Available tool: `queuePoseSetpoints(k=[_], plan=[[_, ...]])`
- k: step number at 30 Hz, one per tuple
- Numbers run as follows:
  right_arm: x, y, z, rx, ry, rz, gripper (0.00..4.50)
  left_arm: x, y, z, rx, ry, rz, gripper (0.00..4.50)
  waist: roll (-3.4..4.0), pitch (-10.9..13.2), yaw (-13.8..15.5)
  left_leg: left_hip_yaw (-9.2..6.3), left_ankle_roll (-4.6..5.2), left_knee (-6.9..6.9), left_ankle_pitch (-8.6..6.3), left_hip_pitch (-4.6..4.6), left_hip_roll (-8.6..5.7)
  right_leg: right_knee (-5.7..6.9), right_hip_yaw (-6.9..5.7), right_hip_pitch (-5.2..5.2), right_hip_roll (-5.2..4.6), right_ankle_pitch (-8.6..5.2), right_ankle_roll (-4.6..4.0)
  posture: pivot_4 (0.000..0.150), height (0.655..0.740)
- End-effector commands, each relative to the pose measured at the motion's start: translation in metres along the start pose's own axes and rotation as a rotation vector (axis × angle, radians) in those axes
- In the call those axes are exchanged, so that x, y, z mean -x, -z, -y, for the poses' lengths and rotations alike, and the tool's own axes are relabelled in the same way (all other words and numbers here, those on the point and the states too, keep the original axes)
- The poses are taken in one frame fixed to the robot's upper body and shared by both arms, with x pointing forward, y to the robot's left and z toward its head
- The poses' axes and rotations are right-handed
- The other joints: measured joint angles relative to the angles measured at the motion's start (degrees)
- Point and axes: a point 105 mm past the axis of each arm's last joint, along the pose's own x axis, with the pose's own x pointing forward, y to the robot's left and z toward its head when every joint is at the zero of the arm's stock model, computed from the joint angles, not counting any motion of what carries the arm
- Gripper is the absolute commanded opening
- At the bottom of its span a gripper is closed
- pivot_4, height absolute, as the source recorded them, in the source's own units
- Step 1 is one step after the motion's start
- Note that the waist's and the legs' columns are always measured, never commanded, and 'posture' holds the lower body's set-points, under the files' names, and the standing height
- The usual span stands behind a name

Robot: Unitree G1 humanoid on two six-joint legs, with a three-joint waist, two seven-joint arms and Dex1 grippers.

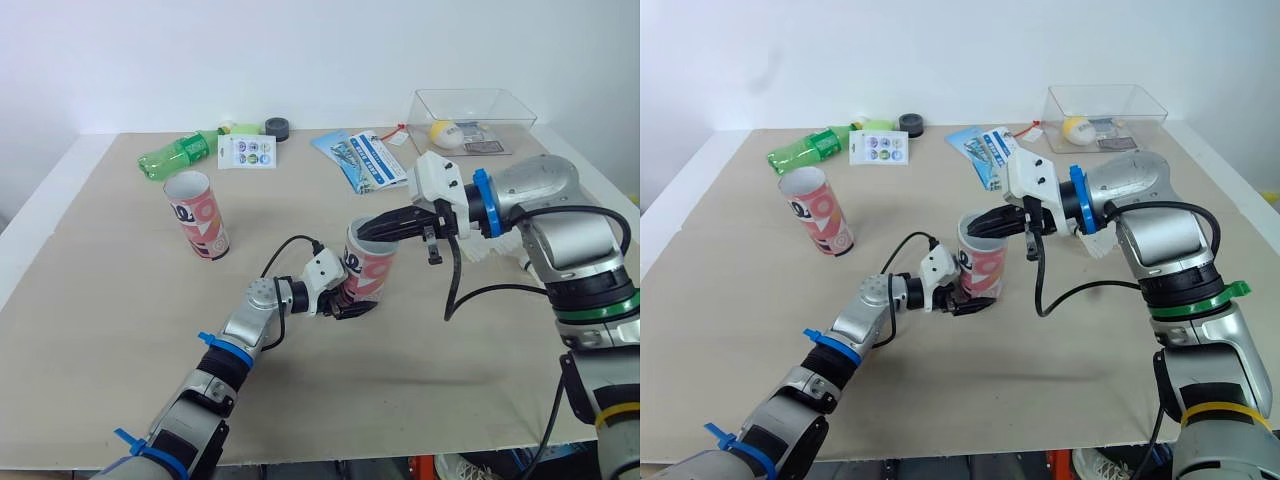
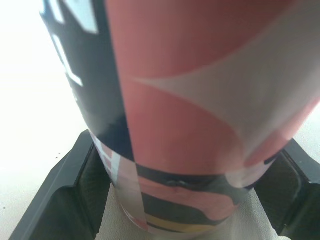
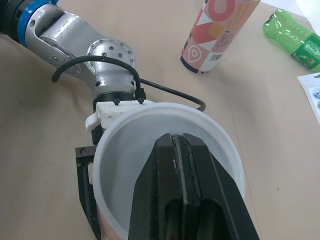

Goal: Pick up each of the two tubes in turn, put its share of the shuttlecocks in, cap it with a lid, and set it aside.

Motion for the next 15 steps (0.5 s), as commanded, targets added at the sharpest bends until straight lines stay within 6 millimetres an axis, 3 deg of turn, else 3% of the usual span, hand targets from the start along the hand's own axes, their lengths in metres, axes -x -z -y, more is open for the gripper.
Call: queuePoseSetpoints(k=[1, 15], plan=[[-0.006, 0.005, -0.002, -0.006, -0.027, -0.039, 0.1, 0.003, 0.031, 0.011, 0.078, 0.023, -0.098, 3.68, 0.0, -0.02, -0.02, 0.0, 0.0, 0.0, 0.0, 0.01, 0.0, 0.0, 0.0, 0.0, 0.0, 0.0, 0.0, 0.15, 0.74], [-0.019, 0.009, -0.001, -0.08, -0.021, -0.104, 0.1, 0.002, 0.03, 0.013, 0.078, 0.024, -0.092, 3.68, 0.02, -0.32, -0.06, 0.0, 0.0, 0.0, 0.0, 0.05, 0.01, 0.0, 0.0, 0.02, 0.02, 0.0, -0.01, 0.15, 0.74]])
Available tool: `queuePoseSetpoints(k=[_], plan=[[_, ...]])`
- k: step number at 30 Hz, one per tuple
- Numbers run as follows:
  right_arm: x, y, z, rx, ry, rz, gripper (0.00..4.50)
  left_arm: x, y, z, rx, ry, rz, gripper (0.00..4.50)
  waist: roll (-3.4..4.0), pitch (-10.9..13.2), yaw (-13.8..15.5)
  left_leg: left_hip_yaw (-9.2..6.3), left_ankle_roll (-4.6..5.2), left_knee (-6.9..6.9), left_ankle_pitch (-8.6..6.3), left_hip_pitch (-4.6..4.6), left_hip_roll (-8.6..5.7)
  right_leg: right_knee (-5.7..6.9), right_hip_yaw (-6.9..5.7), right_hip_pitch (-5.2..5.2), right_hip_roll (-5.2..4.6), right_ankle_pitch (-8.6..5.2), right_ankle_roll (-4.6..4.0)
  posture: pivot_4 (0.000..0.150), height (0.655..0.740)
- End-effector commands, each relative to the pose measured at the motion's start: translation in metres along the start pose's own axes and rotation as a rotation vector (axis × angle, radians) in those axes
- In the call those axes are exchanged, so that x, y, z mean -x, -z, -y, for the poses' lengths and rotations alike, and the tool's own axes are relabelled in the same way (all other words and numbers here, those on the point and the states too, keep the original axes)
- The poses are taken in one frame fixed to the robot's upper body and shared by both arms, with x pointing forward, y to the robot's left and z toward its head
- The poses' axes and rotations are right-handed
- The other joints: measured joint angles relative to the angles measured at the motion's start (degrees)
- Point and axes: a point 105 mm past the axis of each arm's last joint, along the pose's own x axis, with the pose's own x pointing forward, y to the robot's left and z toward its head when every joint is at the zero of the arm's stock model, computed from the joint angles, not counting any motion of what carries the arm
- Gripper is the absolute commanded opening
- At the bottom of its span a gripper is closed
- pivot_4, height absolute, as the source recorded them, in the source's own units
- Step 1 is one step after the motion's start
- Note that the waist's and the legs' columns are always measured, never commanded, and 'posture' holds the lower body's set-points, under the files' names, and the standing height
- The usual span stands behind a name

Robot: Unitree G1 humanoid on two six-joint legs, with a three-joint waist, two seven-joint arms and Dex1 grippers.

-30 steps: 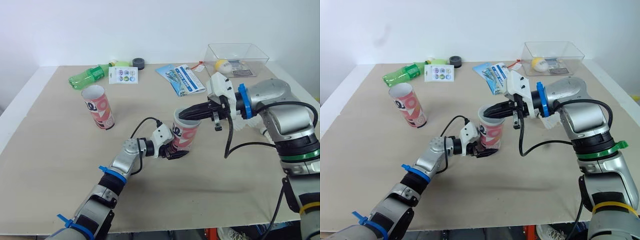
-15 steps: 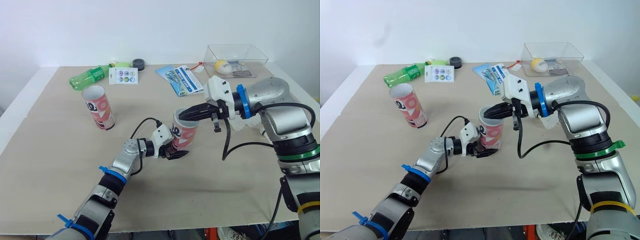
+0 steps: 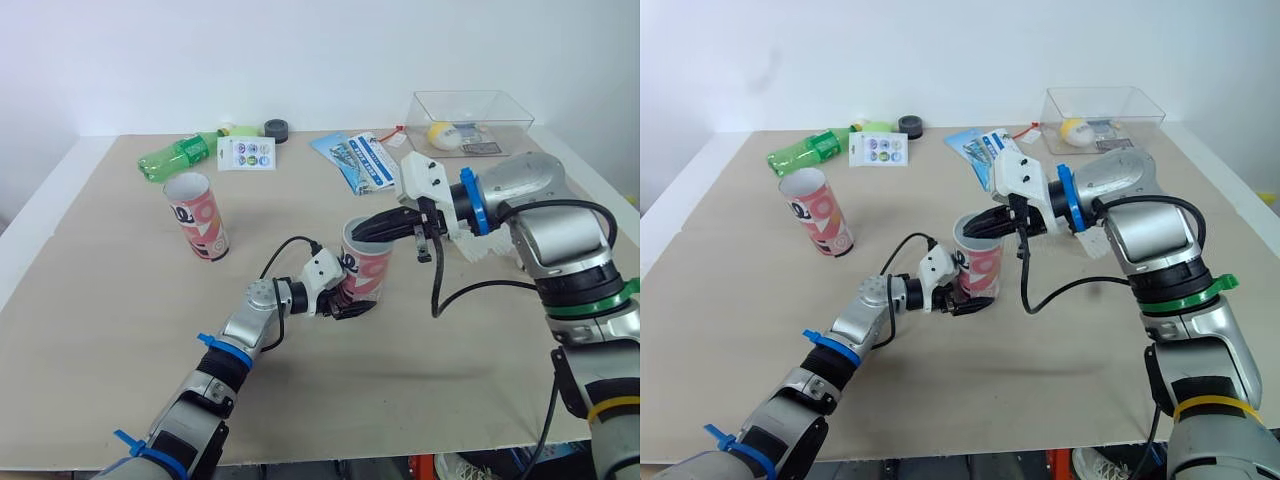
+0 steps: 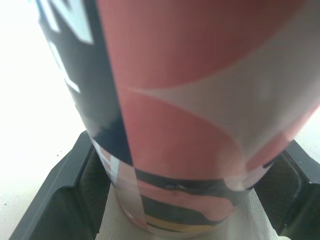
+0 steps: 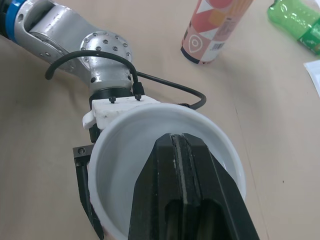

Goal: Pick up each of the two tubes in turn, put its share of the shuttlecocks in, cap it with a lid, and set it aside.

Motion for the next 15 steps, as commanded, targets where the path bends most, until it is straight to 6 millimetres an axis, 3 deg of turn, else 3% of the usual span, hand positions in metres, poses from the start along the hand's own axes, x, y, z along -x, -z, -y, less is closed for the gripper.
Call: queuePoseSetpoints(k=[1, 15], plan=[[-0.009, 0.008, -0.002, -0.02, -0.017, -0.058, 0.1, 0.001, 0.028, 0.013, 0.06, 0.034, -0.093, 3.68, 0.01, -0.01, 0.0, 0.0, 0.0, 0.0, 0.0, 0.0, 0.0, 0.0, 0.0, 0.0, 0.0, 0.0, 0.0, 0.15, 0.74], [0.0, 0.009, 0.004, -0.063, 0.012, -0.025, 0.1, 0.002, 0.029, 0.013, 0.058, 0.033, -0.092, 3.68, 0.01, -0.03, 0.0, 0.0, 0.0, -0.01, 0.0, 0.0, 0.0, -0.01, 0.0, 0.0, 0.0, -0.02, -0.02, 0.15, 0.74]])
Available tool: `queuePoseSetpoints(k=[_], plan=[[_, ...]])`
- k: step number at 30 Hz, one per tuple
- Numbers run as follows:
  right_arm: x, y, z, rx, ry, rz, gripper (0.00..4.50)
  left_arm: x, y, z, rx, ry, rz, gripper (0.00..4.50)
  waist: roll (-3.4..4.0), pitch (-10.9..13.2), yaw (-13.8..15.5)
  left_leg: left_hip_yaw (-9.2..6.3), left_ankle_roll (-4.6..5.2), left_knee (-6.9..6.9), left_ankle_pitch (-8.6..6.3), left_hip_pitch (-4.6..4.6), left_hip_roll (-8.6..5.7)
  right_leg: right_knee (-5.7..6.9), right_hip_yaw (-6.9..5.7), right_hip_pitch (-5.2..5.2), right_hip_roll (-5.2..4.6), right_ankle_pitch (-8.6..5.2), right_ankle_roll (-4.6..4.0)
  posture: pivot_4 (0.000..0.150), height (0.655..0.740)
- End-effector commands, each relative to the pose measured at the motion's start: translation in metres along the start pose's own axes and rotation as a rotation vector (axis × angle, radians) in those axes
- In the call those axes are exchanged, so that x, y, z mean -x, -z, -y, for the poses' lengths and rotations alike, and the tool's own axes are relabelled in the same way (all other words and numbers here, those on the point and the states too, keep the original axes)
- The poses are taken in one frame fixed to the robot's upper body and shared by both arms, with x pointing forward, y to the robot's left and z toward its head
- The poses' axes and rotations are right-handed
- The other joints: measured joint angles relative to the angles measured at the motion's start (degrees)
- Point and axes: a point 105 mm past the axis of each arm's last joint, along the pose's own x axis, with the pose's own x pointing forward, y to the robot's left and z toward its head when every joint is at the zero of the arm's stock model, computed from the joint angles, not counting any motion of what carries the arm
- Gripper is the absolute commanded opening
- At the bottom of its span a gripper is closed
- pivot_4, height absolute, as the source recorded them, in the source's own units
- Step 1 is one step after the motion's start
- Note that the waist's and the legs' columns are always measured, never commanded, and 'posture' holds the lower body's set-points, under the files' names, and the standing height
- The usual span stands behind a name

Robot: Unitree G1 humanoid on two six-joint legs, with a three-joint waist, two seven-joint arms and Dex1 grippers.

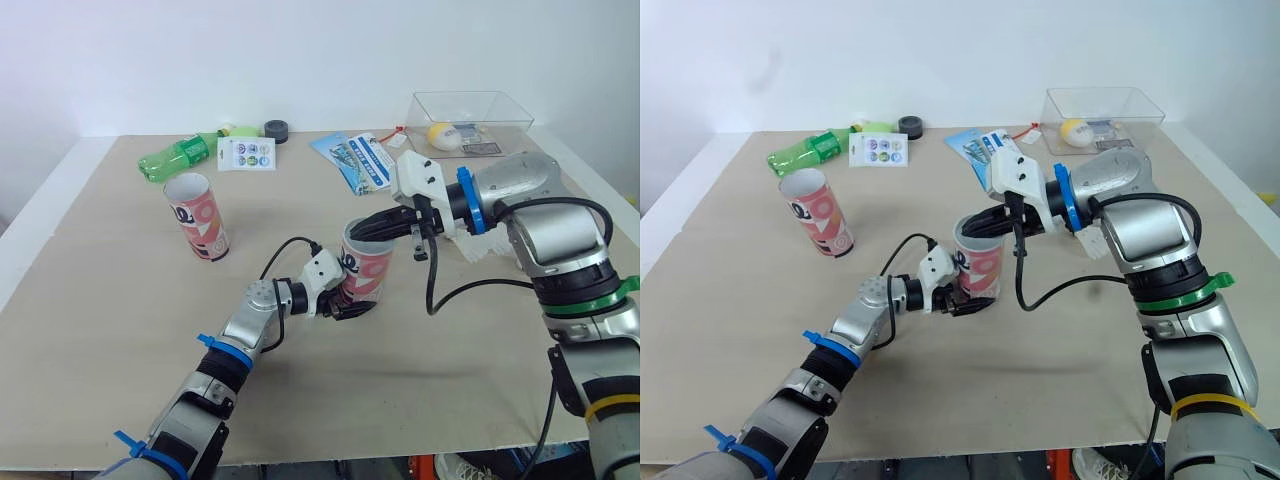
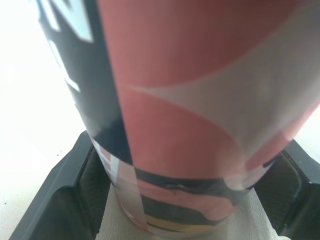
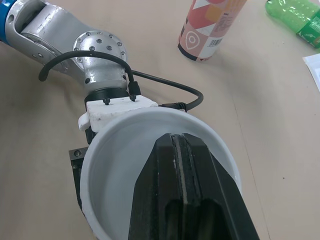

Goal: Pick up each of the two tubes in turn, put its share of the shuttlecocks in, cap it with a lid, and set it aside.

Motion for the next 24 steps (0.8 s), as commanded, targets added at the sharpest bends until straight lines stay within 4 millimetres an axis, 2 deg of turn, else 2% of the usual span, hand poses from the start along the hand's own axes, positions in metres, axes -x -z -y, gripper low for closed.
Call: queuePoseSetpoints(k=[1, 7, 15, 18, 20, 21, 22, 24], plan=[[0.002, 0.009, 0.002, -0.029, 0.006, -0.025, 0.1, 0.002, 0.028, 0.012, 0.057, 0.034, -0.094, 3.68, 0.0, 0.0, 0.0, 0.0, 0.0, 0.0, 0.0, 0.0, 0.0, 0.0, 0.0, 0.0, 0.0, 0.0, 0.0, 0.15, 0.74], [0.022, -0.012, 0.007, -0.07, 0.015, 0.135, 0.1, 0.003, 0.029, 0.012, 0.054, 0.034, -0.095, 3.68, -0.01, 0.03, 0.0, 0.0, 0.0, -0.01, 0.0, -0.06, 0.0, -0.01, 0.0, -0.04, -0.01, -0.01, 0.0, 0.15, 0.74], [0.065, -0.02, 0.017, -0.12, 0.118, 0.327, 0.1, 0.005, 0.028, 0.01, 0.048, 0.033, -0.097, 3.68, -0.03, 0.06, 0.03, 0.0, -0.01, -0.07, -0.03, -0.13, -0.02, -0.07, -0.01, -0.09, -0.03, -0.07, 0.02, 0.15, 0.74], [0.09, -0.02, 0.023, -0.142, 0.24, 0.428, 0.91, 0.007, 0.028, 0.009, 0.045, 0.028, -0.096, 3.68, -0.04, 0.06, 0.04, 0.0, -0.01, -0.08, -0.03, -0.12, -0.02, -0.07, -0.01, -0.09, -0.02, -0.07, 0.01, 0.15, 0.74], [0.099, -0.014, 0.021, -0.136, 0.302, 0.456, 1.93, 0.008, 0.028, 0.007, 0.047, 0.021, -0.091, 3.68, -0.06, 0.07, 0.04, 0.0, 0.0, -0.09, -0.04, -0.12, -0.02, -0.07, -0.02, -0.09, -0.02, -0.08, 0.0, 0.15, 0.74], [0.103, -0.012, 0.02, -0.13, 0.337, 0.467, 2.6, 0.008, 0.027, 0.007, 0.044, 0.018, -0.087, 3.68, -0.06, 0.07, 0.04, -0.02, 0.01, -0.1, -0.05, -0.13, -0.02, -0.08, -0.03, -0.08, -0.02, -0.09, 0.0, 0.15, 0.74], [0.107, -0.008, 0.017, -0.143, 0.377, 0.486, 2.84, 0.009, 0.025, 0.006, 0.047, 0.015, -0.074, 3.99, -0.06, 0.07, 0.04, -0.02, 0.01, -0.1, -0.05, -0.12, -0.01, -0.08, -0.03, -0.08, -0.02, -0.1, 0.0, 0.15, 0.74], [0.11, 0.0, 0.011, -0.163, 0.438, 0.503, 3.7, 0.011, 0.021, 0.003, 0.05, 0.007, -0.044, 4.5, -0.04, 0.07, -0.01, -0.01, 0.03, -0.11, -0.07, -0.13, -0.01, -0.08, -0.02, -0.08, -0.01, -0.11, 0.0, 0.15, 0.74]])
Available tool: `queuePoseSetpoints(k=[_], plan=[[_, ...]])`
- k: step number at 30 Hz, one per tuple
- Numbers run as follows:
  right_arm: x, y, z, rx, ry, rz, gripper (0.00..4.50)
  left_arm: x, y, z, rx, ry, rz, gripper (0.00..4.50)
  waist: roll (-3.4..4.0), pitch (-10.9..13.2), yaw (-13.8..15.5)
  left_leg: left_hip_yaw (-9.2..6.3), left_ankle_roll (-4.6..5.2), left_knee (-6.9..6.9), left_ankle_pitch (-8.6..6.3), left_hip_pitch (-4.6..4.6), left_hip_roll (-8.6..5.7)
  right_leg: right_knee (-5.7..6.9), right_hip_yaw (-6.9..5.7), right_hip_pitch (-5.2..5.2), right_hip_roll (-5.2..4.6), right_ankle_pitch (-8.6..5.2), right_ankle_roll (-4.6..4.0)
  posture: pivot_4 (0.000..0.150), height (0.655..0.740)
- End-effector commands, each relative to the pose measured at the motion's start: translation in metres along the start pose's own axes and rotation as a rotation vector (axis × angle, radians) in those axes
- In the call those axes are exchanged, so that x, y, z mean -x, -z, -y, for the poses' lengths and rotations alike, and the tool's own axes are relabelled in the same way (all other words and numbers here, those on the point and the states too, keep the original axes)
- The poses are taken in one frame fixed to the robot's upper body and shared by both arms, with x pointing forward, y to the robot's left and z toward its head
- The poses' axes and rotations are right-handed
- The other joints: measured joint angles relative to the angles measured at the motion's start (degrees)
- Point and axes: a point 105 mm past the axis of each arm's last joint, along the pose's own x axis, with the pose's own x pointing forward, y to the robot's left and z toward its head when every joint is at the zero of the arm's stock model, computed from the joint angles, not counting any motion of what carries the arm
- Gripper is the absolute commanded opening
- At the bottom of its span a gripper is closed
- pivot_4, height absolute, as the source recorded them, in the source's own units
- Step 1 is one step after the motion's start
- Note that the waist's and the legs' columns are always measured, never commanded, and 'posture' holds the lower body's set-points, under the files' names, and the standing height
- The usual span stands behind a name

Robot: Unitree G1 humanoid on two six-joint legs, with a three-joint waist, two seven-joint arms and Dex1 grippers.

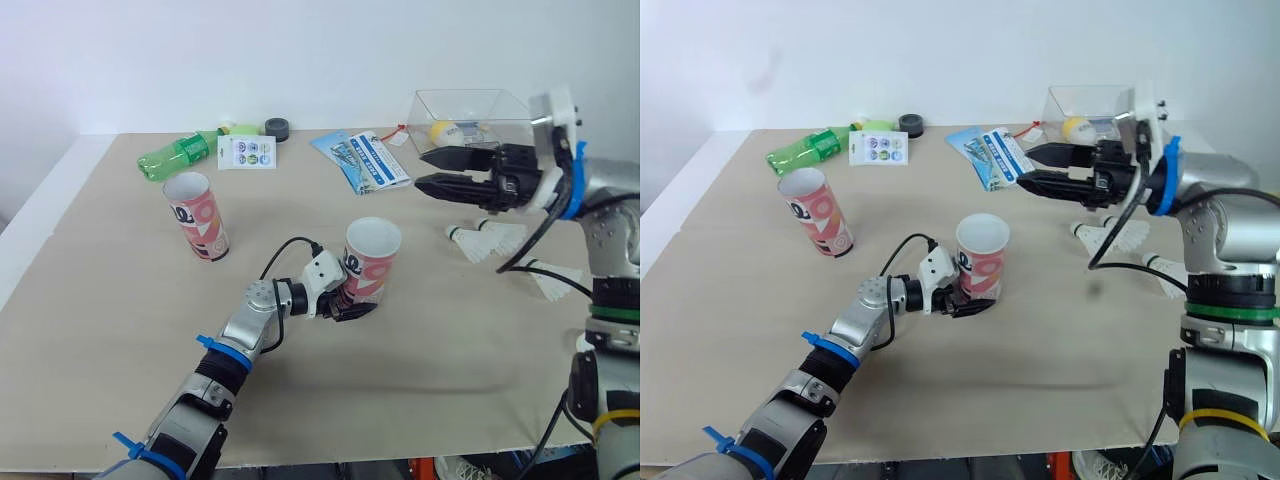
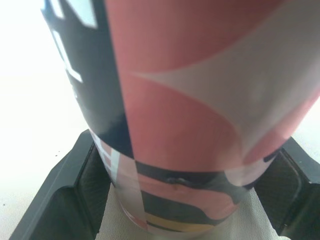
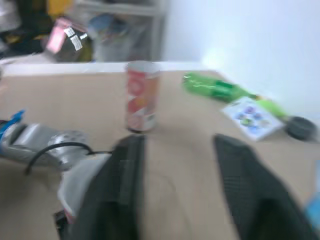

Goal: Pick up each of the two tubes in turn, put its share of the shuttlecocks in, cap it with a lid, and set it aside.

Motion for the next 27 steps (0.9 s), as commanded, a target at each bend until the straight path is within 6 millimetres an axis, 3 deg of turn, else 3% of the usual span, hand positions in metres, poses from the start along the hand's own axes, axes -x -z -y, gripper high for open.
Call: queuePoseSetpoints(k=[1, 2, 10, 18, 27], plan=[[0.014, -0.011, -0.007, 0.056, 0.1, 0.086, 4.11, 0.01, 0.019, 0.0, 0.055, -0.01, -0.031, 4.5, 0.04, -0.01, -0.06, 0.03, 0.01, 0.0, -0.01, 0.01, 0.0, 0.0, 0.03, -0.01, 0.0, 0.0, 0.0, 0.15, 0.74], [0.016, 0.0, -0.015, 0.042, 0.119, 0.075, 4.47, 0.011, 0.015, -0.001, 0.049, -0.006, -0.013, 4.5, 0.04, -0.01, 0.03, 0.03, 0.01, -0.02, -0.01, 0.01, 0.0, 0.0, 0.03, -0.01, 0.0, 0.0, 0.0, 0.15, 0.74], [0.023, 0.072, -0.054, -0.071, 0.216, -0.048, 4.47, 0.03, 0.005, -0.011, 0.015, -0.003, 0.047, 4.5, 0.04, 0.06, -0.16, 0.02, 0.02, 0.01, -0.04, 0.0, 0.03, 0.02, 0.07, -0.06, 0.06, 0.01, 0.0, 0.15, 0.74], [0.0, 0.127, -0.082, -0.128, 0.151, -0.13, 4.47, 0.057, 0.005, -0.02, -0.039, -0.023, 0.044, 4.5, -0.02, 0.09, -0.21, 0.02, 0.02, 0.03, -0.02, 0.03, 0.05, 0.02, 0.09, -0.06, 0.09, 0.02, -0.13, 0.15, 0.74], [-0.022, 0.157, -0.097, -0.137, 0.134, -0.141, 4.47, 0.075, -0.001, -0.007, -0.052, -0.062, 0.102, 4.5, -0.09, 0.14, 0.01, 0.01, -0.02, -0.01, -0.05, -0.03, 0.07, 0.0, 0.06, -0.09, 0.07, -0.02, -0.06, 0.15, 0.74]])
